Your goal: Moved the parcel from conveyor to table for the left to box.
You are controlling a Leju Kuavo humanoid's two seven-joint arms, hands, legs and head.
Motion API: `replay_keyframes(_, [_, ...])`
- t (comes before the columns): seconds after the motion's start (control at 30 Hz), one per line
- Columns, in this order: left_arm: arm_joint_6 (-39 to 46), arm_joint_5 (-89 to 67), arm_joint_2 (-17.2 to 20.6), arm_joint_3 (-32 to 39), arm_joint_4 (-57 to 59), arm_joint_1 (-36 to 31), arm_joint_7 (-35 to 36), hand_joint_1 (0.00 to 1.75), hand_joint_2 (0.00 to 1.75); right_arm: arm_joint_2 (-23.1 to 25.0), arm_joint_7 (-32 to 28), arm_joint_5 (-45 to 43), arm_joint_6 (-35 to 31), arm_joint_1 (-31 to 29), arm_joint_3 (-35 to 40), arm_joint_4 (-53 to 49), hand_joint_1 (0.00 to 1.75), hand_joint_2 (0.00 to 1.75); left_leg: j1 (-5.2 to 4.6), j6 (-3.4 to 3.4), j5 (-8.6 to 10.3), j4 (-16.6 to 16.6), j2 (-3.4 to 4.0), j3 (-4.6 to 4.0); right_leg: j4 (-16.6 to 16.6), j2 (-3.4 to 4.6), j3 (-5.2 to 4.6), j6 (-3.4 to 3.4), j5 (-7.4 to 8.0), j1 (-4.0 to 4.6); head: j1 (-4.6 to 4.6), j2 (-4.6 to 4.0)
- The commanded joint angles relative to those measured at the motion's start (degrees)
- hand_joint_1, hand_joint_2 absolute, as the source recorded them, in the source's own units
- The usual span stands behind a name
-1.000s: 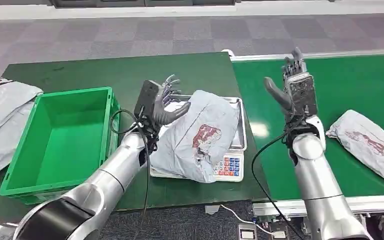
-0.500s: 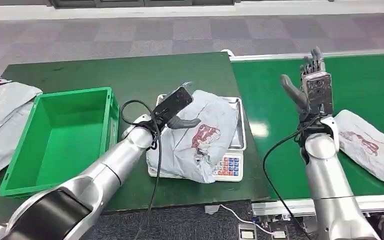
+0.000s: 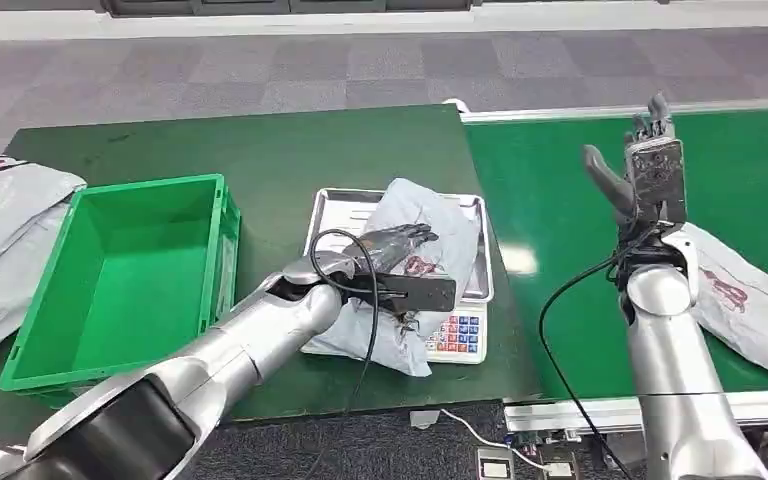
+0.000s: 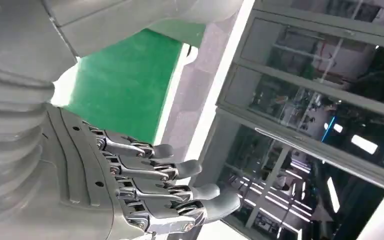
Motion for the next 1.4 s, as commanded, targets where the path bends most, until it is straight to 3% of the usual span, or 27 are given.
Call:
replay_keyframes(0.03, [2.8, -10.7, -0.6, -16.7, 4.0, -2.3, 4.7, 0.00, 1.75, 1.3, 0.1, 1.2, 2.1, -5.1, -2.1, 4.8, 0.00, 1.75, 0.03, -0.02, -0.05, 0.0, 0.07, 0.08, 0.0, 0.07, 0.08, -0.04, -0.02, 0.04, 0.00, 0.00])
replay_keyframes(0.3, [3.6, -11.2, -0.7, -16.9, 4.2, -1.8, 5.3, 0.00, 1.75, 1.5, 0.1, 1.4, 2.3, -5.7, -1.8, 5.4, 0.00, 1.75, 0.02, -0.02, -0.04, 0.0, 0.12, 0.15, -0.1, 0.12, 0.14, -0.03, 0.00, 0.02, 0.00, 0.00])
replay_keyframes(0.4, [7.9, -13.4, -0.9, -16.8, 5.1, 0.6, 8.3, 0.00, 1.75, 2.6, -0.4, 2.3, 3.5, -10.4, -0.3, 10.2, 0.00, 1.75, 0.04, -0.03, -0.04, -0.1, 0.17, 0.19, -0.1, 0.16, 0.19, -0.04, 0.02, 0.04, 0.00, 0.00])
replay_keyframes(0.57, [6.8, -13.7, -0.7, -16.0, 6.6, 2.8, 8.8, 0.00, 1.75, 3.2, -2.4, 1.8, 4.1, -16.2, 2.2, 18.2, 0.00, 1.75, -0.03, -0.03, -0.07, -0.2, 0.60, 0.32, -0.1, 0.59, 0.16, -0.05, 0.11, -0.03, 0.00, 0.00])
replay_keyframes(0.67, [6.7, -13.7, -0.4, -15.8, 6.7, 2.8, 8.7, 0.00, 1.75, 3.2, -2.8, 1.5, 3.9, -16.4, 2.5, 18.8, 0.00, 1.75, -0.01, -0.03, -0.03, -0.1, 0.24, 0.26, -0.1, 0.24, 0.19, -0.03, 0.05, -0.01, 0.00, 0.00])
replay_keyframes(1.03, [6.5, -13.7, -0.5, -15.8, 6.7, 2.6, 8.7, 0.00, 1.75, 3.1, -2.9, 1.4, 3.8, -16.4, 2.5, 18.8, 0.00, 1.75, 0.02, 0.07, 0.13, -0.2, 0.25, 0.28, -0.2, 0.13, 0.33, 0.01, 0.16, 0.02, 0.00, 0.00])
replay_keyframes(1.07, [7.7, -12.2, 0.2, -13.6, 6.2, 3.0, 10.1, 1.75, 1.75, 3.2, -3.6, 1.0, 5.6, -17.2, 3.6, 19.7, 0.00, 1.75, 0.01, 0.08, 0.14, -0.2, 0.20, 0.27, -0.1, 0.08, 0.32, 0.04, 0.16, 0.01, 0.00, 0.00])
replay_keyframes(1.2, [10.9, -11.7, 2.2, -9.1, 5.2, 2.2, 8.9, 1.75, 1.75, 3.8, -3.2, 0.1, 5.6, -19.9, 6.5, 21.9, 0.00, 1.75, -0.01, 0.08, 0.15, -0.2, 0.45, 0.25, -0.1, 0.33, 0.23, 0.01, 0.23, 0.00, 0.00, 0.00])
replay_keyframes(1.4, [16.4, -9.7, 4.2, 0.4, 0.5, -2.8, 7.6, 1.75, 1.75, 4.0, -2.8, -0.8, 4.7, -19.3, 7.1, 21.0, 0.00, 1.75, 0.05, 0.07, 0.29, -0.1, 0.29, 0.08, -0.1, 0.15, 0.13, 0.00, 0.30, 0.06, 0.00, 0.00])
